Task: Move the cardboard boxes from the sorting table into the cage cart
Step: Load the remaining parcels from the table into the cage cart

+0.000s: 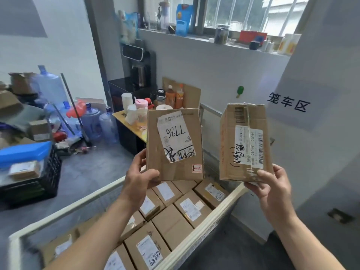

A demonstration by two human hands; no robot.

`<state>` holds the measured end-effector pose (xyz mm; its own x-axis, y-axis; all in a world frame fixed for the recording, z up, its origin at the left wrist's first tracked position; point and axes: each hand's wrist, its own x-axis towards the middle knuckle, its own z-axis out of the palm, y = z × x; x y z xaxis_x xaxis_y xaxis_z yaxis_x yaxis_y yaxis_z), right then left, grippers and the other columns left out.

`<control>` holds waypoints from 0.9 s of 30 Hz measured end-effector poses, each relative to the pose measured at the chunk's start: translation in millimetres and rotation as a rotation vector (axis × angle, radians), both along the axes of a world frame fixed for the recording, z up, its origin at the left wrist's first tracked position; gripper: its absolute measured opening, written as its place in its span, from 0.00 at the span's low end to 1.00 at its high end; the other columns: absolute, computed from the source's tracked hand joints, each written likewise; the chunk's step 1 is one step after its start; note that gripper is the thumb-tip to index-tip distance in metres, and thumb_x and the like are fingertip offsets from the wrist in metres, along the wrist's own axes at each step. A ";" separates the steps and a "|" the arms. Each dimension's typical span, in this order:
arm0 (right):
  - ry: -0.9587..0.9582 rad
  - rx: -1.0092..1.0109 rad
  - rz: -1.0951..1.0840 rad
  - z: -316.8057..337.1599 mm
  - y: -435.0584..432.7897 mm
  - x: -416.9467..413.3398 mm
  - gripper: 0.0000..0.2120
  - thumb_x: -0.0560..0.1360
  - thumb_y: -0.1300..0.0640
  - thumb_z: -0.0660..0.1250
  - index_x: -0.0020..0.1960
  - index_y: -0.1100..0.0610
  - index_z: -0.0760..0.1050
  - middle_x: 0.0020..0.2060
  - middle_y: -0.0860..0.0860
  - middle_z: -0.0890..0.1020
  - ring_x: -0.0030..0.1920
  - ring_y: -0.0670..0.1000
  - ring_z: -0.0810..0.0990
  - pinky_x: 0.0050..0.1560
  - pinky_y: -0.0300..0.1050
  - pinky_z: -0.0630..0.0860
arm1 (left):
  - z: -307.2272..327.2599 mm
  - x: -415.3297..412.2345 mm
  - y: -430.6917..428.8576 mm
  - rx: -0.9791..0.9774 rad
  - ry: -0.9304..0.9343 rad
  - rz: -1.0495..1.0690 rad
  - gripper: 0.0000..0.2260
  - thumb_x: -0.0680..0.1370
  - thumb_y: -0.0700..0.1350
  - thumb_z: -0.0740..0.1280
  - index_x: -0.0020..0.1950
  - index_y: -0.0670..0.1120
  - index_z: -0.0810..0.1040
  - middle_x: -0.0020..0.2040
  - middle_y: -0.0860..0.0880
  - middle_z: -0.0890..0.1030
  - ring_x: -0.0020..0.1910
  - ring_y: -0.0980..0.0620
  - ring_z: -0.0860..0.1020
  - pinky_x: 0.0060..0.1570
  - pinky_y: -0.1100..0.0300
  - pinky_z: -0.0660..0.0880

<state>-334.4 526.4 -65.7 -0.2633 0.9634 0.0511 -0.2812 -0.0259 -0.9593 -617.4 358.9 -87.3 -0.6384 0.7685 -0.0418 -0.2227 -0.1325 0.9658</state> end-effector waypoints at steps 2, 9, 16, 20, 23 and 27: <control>-0.002 -0.003 0.021 0.7 -5.0 -23.3 0.20 0.68 0.56 0.70 0.59 0.54 0.70 0.53 0.55 0.85 0.55 0.59 0.85 0.51 0.57 0.80 | -3.1 -20.4 -10.6 0.001 -0.011 0.018 0.28 0.66 0.39 0.69 0.62 0.60 0.77 0.59 0.41 0.79 0.57 0.35 0.80 0.53 0.32 0.79; -0.018 -0.011 0.108 -3.1 6.8 -81.7 0.18 0.71 0.59 0.70 0.59 0.54 0.70 0.54 0.57 0.83 0.52 0.56 0.86 0.42 0.48 0.84 | -16.5 -63.6 -20.5 0.000 -0.034 0.102 0.29 0.65 0.38 0.68 0.64 0.57 0.76 0.56 0.43 0.81 0.52 0.40 0.82 0.46 0.44 0.83; -0.082 -0.058 0.210 -41.7 66.8 -129.1 0.22 0.69 0.56 0.71 0.61 0.54 0.71 0.53 0.56 0.85 0.54 0.59 0.85 0.52 0.55 0.84 | -45.3 -89.3 3.2 -0.071 -0.037 0.197 0.31 0.65 0.39 0.69 0.68 0.55 0.74 0.58 0.42 0.80 0.50 0.43 0.82 0.48 0.44 0.83; -0.135 -0.129 0.300 -80.4 123.0 -154.8 0.28 0.65 0.55 0.75 0.62 0.55 0.71 0.55 0.59 0.84 0.56 0.62 0.84 0.54 0.59 0.83 | -74.5 -93.5 34.5 -0.125 -0.079 0.281 0.31 0.65 0.39 0.69 0.68 0.54 0.75 0.59 0.41 0.80 0.49 0.42 0.82 0.50 0.42 0.81; -0.187 -0.186 0.390 -114.7 169.3 -172.7 0.28 0.65 0.59 0.77 0.62 0.57 0.72 0.55 0.60 0.84 0.55 0.62 0.84 0.47 0.52 0.85 | -101.5 -86.6 65.6 -0.188 -0.118 0.364 0.31 0.64 0.40 0.71 0.67 0.57 0.77 0.62 0.41 0.79 0.56 0.32 0.80 0.56 0.31 0.77; -0.286 -0.265 0.467 -165.3 223.9 -183.8 0.14 0.74 0.64 0.70 0.59 0.58 0.73 0.51 0.58 0.86 0.53 0.64 0.84 0.48 0.57 0.81 | -136.0 -68.5 111.9 -0.282 -0.207 0.477 0.31 0.63 0.38 0.71 0.65 0.57 0.78 0.58 0.43 0.83 0.49 0.40 0.81 0.51 0.40 0.80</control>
